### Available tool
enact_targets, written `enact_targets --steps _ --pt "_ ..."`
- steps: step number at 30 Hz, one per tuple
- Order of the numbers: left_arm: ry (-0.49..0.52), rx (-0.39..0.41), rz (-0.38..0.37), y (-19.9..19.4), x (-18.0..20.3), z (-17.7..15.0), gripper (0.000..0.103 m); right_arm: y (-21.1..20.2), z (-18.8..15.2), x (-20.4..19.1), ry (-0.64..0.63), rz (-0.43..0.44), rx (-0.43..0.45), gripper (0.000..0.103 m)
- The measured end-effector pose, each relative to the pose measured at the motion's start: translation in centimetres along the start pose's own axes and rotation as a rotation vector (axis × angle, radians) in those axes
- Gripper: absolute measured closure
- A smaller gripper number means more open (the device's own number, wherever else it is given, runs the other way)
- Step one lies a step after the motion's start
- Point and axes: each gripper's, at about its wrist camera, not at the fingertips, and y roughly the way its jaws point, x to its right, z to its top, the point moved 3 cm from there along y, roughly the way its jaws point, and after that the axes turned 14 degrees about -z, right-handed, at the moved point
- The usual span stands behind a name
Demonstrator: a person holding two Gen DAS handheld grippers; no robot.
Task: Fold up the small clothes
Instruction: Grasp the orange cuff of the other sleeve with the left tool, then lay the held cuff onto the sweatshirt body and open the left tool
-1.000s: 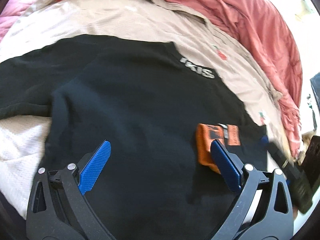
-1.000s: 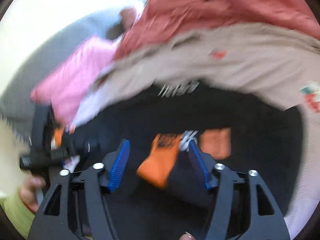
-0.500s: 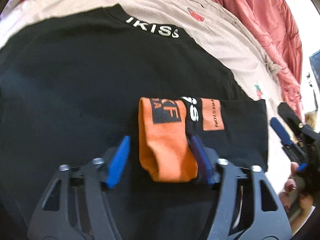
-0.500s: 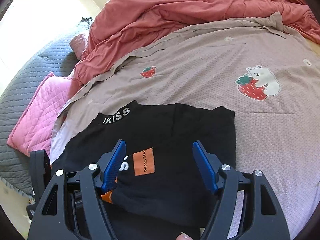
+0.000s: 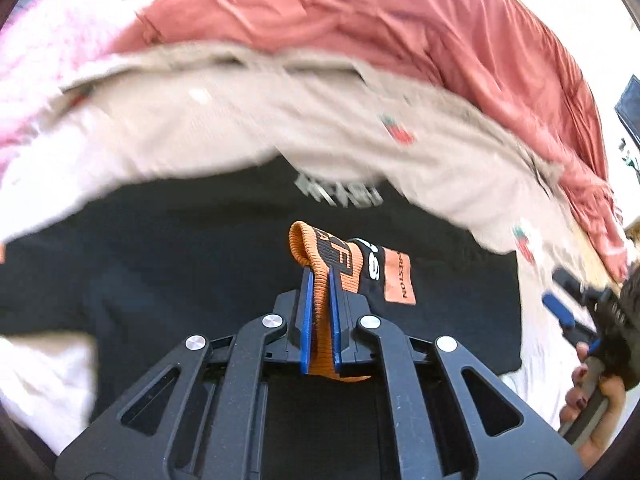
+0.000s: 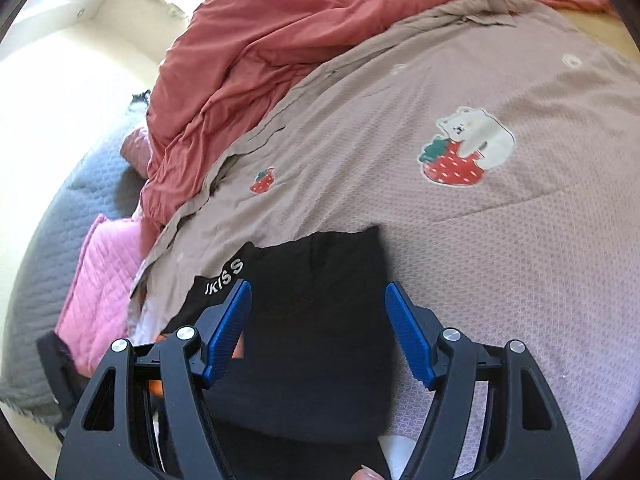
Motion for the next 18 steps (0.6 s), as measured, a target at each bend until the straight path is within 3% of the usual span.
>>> enact_targets --steps 5,11,15,18 --pt "0.003 0.077 0.117 -3.1 -4.7 1.9 0.101 0.5 -0.4 -1.1 -0.057 -0.027 0.0 0.034" --pt "-0.039 0.028 0.15 -1.8 -8.5 1.1 0.101 1.4 -1.3 -2.5 -0.138 -0.082 0.004 0.034" --pt "-0.026 -0.017 0.17 -0.6 -9.6 -0.1 0.101 2.5 -2.9 -4.9 -0.27 -0.136 0.009 0.034" --pt "-0.053 -0.034 0.162 -0.5 -10.7 -0.8 0.1 3.6 -4.9 -7.3 -0.373 -0.122 -0.009 0.034"
